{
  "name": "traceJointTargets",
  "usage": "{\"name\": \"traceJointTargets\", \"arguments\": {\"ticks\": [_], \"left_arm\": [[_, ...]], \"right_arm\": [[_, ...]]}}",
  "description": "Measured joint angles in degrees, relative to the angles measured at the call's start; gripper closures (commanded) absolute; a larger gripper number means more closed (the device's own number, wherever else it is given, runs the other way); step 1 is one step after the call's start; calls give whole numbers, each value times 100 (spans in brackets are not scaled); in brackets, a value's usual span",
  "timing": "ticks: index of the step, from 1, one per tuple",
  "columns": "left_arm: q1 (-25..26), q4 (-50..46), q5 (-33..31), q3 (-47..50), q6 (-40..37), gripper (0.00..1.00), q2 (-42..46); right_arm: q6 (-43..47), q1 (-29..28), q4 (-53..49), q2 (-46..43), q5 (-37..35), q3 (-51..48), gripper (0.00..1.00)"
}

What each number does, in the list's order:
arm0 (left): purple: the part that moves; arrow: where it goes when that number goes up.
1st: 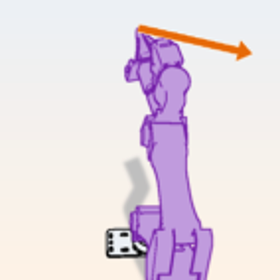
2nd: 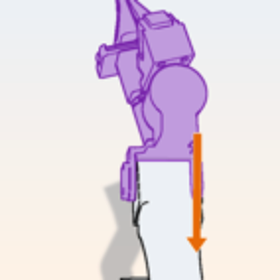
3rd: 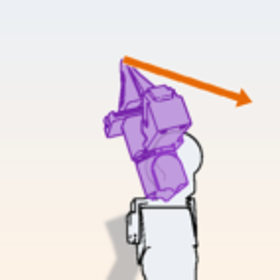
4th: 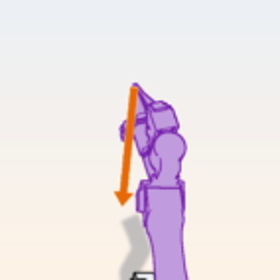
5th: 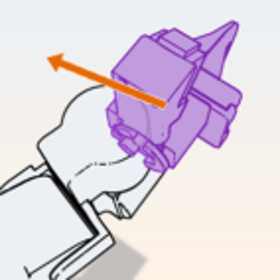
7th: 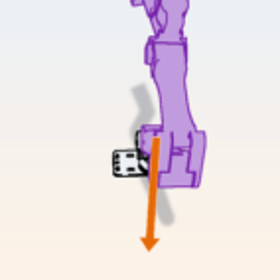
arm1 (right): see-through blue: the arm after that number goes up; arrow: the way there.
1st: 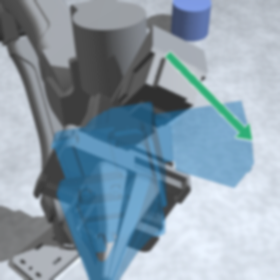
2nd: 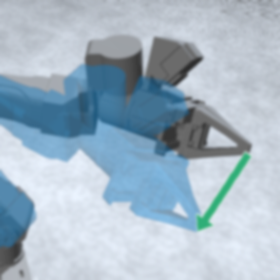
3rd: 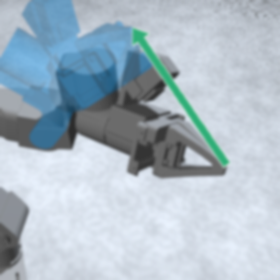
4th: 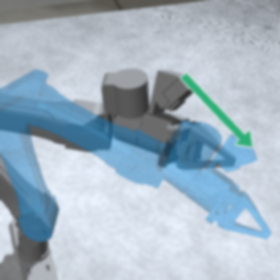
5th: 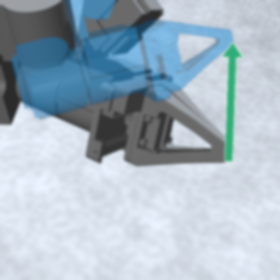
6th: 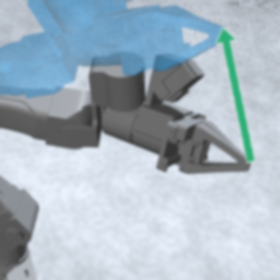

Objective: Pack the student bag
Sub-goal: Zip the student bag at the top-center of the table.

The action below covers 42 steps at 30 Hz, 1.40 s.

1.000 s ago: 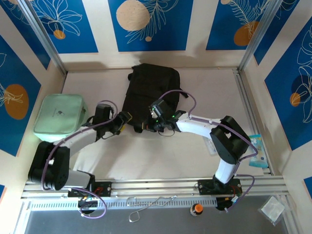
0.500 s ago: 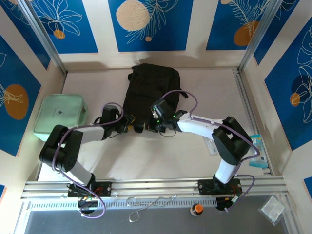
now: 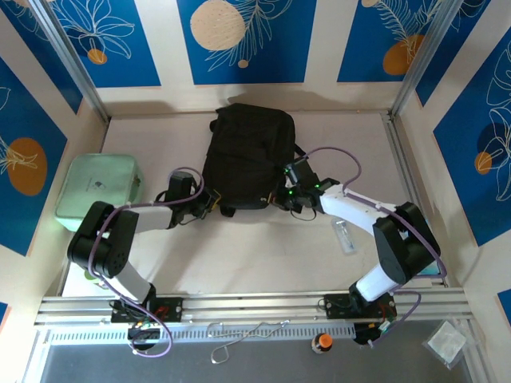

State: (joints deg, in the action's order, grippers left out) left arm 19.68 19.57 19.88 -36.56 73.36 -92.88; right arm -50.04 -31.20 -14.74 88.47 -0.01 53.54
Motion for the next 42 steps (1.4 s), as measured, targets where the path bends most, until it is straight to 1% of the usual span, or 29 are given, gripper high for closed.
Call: {"name": "traceJointTargets", "arguments": {"ticks": [5, 9, 18, 23, 27, 32, 39, 40, 41, 42], "left_arm": [[-4, -313, 2, -151, -387, 100, 4], [-4, -743, -15, -302, -870, 100, 81], [-7, -1626, -31, -280, -1705, 100, 603], [-7, -1971, 31, -188, -2114, 100, 796], [-4, -2282, 50, -85, -2411, 100, 1051], [-4, -2632, 52, 68, -2645, 100, 1379], [2, -3298, 13, 157, -2896, 99, 1963], [7, -3429, -22, 160, -2903, 88, 2085], [9, -3598, -85, 160, -2935, 74, 2240], [11, -3781, -155, 157, -3012, 59, 2396]], "right_arm": [[142, 166, -164, -83, 0, 79, 100], [203, 284, -398, -81, -55, 267, 100], [201, 656, -1364, 413, -658, 1169, 100], [214, 662, -1757, 726, -957, 1757, 100], [221, 662, -1917, 990, -1104, 2041, 100], [177, 651, -2048, 1228, -1228, 2238, 100], [94, 549, -2194, 1207, -1266, 2201, 100], [101, 540, -2146, 1141, -1220, 2111, 100], [120, 531, -2096, 1047, -1145, 1978, 100], [168, 529, -2020, 927, -1064, 1825, 96]]}}
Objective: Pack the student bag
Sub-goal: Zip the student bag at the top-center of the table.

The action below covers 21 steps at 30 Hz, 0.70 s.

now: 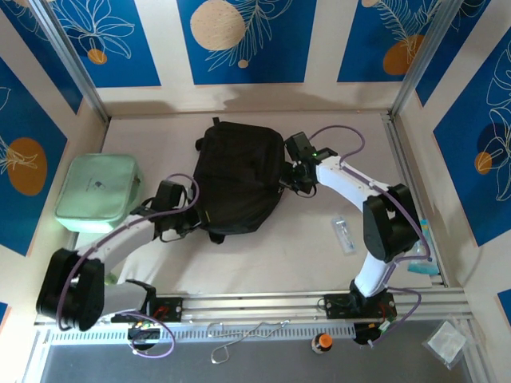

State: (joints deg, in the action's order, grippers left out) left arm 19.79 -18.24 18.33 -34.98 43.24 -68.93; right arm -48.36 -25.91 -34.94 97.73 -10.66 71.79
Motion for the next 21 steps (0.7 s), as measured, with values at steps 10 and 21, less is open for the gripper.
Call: {"name": "traceJointTargets", "arguments": {"ticks": [10, 21], "left_arm": [[0, -1523, -1097, -1215, -658, 35, 562], [402, -278, -592, -2087, -765, 36, -1539]], "right_arm": [[498, 210, 612, -1008, 304, -708, 37], [577, -13, 1062, -262, 1097, -208, 38]]}}
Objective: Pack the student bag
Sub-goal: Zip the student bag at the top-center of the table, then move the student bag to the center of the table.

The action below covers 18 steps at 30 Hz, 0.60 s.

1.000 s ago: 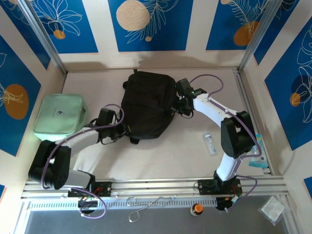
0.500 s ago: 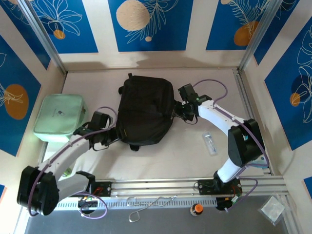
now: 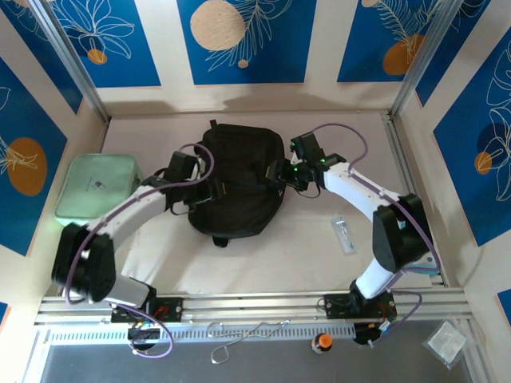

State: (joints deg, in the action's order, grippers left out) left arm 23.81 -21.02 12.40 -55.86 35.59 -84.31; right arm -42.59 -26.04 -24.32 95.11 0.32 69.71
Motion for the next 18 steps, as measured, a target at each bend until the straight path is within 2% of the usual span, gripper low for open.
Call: {"name": "traceJointTargets", "arguments": {"ticks": [4, 9, 14, 18], "left_arm": [[162, 186, 26, -195, -13, 37, -573], [238, 289, 28, -83, -11, 38, -855], [330, 682, 13, 494, 15, 38, -780], [481, 739, -111, 1027, 142, 38, -319]], "right_arm": [[24, -208, 26, 625, 76, 527, 38], [42, -337, 33, 1169, 111, 767, 38], [35, -400, 149, 1241, 162, 549, 38], [-39, -608, 518, 994, 225, -70, 38]]}}
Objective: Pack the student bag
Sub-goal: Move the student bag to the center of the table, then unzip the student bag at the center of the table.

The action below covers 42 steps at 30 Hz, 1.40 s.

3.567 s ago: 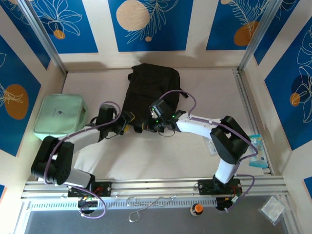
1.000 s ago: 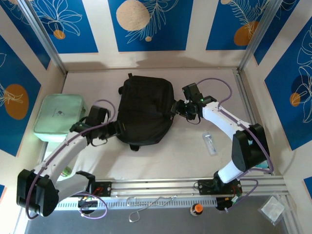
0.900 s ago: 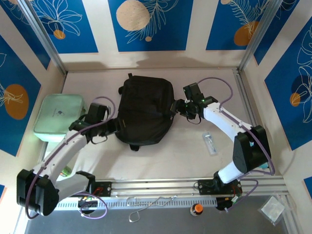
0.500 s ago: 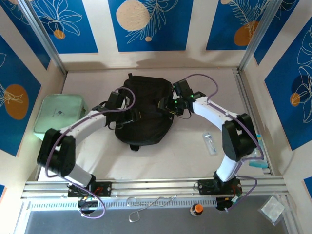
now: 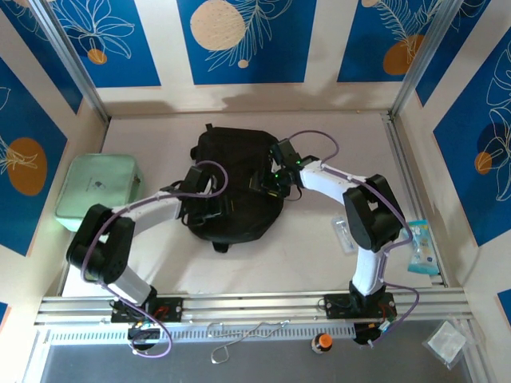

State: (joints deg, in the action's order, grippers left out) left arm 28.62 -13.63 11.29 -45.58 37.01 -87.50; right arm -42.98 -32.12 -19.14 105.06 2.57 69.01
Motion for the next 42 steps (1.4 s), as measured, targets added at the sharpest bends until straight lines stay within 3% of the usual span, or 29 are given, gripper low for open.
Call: {"name": "traceJointTargets", "arguments": {"ticks": [7, 13, 19, 24, 28, 36, 42], "left_arm": [[153, -992, -413, 120, 26, 37, 800], [203, -1652, -743, -1163, -293, 37, 815], [529, -1633, -977, -2697, -507, 46, -28], [852, -1906, -1290, -3582, -588, 47, -1064], [994, -2208, -1484, -4068, -595, 48, -1698], [1121, -2780, -1803, -4782, -629, 64, -2559], [1193, -3126, -1853, -5198, -741, 61, -2988]], "right_arm": [[-142, -356, 249, -704, 52, -772, 37], [-138, -35, 367, -1587, -90, -960, 34], [-205, 472, 520, -2000, -238, -1043, 35], [-315, 717, 479, -2000, -280, -1412, 35], [-382, 785, 455, -2000, -278, -1576, 35], [-446, 857, 476, -2000, -278, -1620, 35], [-533, 857, 505, -2000, -267, -1657, 35]]}}
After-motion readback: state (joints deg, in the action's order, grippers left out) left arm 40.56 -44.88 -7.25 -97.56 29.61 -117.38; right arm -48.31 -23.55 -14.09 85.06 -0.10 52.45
